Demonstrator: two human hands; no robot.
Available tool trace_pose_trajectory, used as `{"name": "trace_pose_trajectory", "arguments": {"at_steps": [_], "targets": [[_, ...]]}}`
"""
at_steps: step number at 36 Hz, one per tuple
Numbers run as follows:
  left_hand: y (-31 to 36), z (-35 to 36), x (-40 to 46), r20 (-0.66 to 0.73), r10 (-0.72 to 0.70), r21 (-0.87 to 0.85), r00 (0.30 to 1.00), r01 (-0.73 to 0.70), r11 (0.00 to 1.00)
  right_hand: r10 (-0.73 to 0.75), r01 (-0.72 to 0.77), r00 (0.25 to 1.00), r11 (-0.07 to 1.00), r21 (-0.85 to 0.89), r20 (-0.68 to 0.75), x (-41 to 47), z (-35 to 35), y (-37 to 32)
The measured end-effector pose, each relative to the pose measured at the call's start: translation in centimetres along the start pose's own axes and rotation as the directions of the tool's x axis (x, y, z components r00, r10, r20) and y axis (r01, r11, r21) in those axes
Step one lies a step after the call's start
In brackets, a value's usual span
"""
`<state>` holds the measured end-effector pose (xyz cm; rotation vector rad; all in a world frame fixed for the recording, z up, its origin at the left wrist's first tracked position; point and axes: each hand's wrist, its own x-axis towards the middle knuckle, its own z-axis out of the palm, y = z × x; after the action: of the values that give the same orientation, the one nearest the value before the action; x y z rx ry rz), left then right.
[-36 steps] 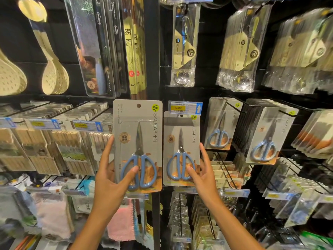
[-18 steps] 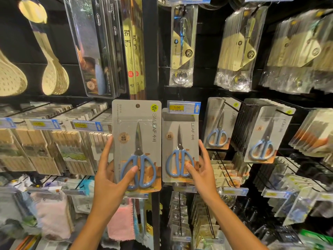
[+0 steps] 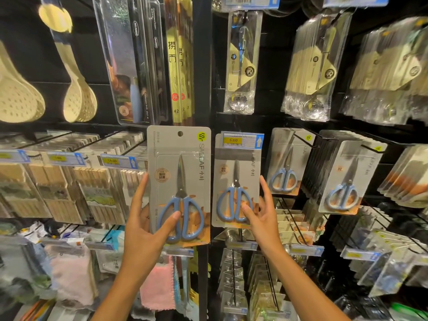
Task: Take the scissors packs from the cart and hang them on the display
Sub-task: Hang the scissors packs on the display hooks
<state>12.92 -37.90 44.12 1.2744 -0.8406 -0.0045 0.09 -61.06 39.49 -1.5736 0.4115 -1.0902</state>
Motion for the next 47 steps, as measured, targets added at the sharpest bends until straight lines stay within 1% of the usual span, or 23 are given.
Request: {"name": "trace_pose_trajectory", "arguments": {"at_steps": [9,13,16,20,23,25,28,33,36,39,44,47], "targets": [[0.3,0.2,0.1,0.0,0.003,-0.005,1.0,-0.003,1.0,0.001,-0.001,1.0,1.0,-0.019,-0.015,0.0,-0.7,0.7],[0.2,0.4,0.1,0.004,0.014,0.0,1.0,-0.014,1.0,0.0,0.0,1.0,0.999,-0.04,0.011,0.6,-0.4,0.9],[0.0,0.4,0.3,0.003,0.008,0.013,1.0,-0.008,1.0,0.008,-0.008,1.0,0.999,-0.05,0.004,1.5,-0.2,1.5],[-0.1,0.6,0.6,0.005,0.015,0.028,1.0,-0.015,0.999,-0.01,0.01,1.0,0.996,-0.089,-0.005,3.0,0.1,2.6],[-0.1,0.9,0.8,0.009,0.02,0.042,1.0,-0.021,0.999,-0.03,0.026,0.999,0.985,-0.17,-0.021,4.2,0.6,3.2],[-0.1,1.2,1.0,0.017,0.017,0.03,1.0,-0.017,0.999,-0.036,0.026,0.999,0.97,-0.241,-0.039,5.0,0.8,3.8],[-0.3,1.6,1.4,0.032,-0.01,-0.008,0.999,0.011,1.0,-0.004,-0.012,0.999,0.939,-0.344,-0.047,6.2,0.8,4.3],[-0.9,1.7,2.1,0.031,-0.008,0.034,0.999,0.007,0.999,0.047,-0.077,0.996,0.881,-0.466,-0.076,8.9,1.5,5.1],[-1.0,1.8,2.4,0.024,-0.008,0.028,1.0,0.008,1.0,0.05,-0.079,0.996,0.844,-0.53,-0.068,10.8,1.5,6.4],[-1.1,1.9,2.6,0.022,-0.005,0.039,1.0,0.004,0.999,0.097,-0.118,0.993,0.8,-0.588,-0.068,12.4,1.6,7.2],[-1.3,2.0,2.7,0.017,-0.003,0.03,1.0,0.003,1.0,0.124,-0.179,0.984,0.723,-0.667,-0.13,14.1,1.8,8.0],[-1.2,2.1,2.6,0.015,0.005,0.022,1.0,-0.006,1.0,0.138,-0.199,0.98,0.701,-0.685,-0.143,14.8,1.8,8.2]]}}
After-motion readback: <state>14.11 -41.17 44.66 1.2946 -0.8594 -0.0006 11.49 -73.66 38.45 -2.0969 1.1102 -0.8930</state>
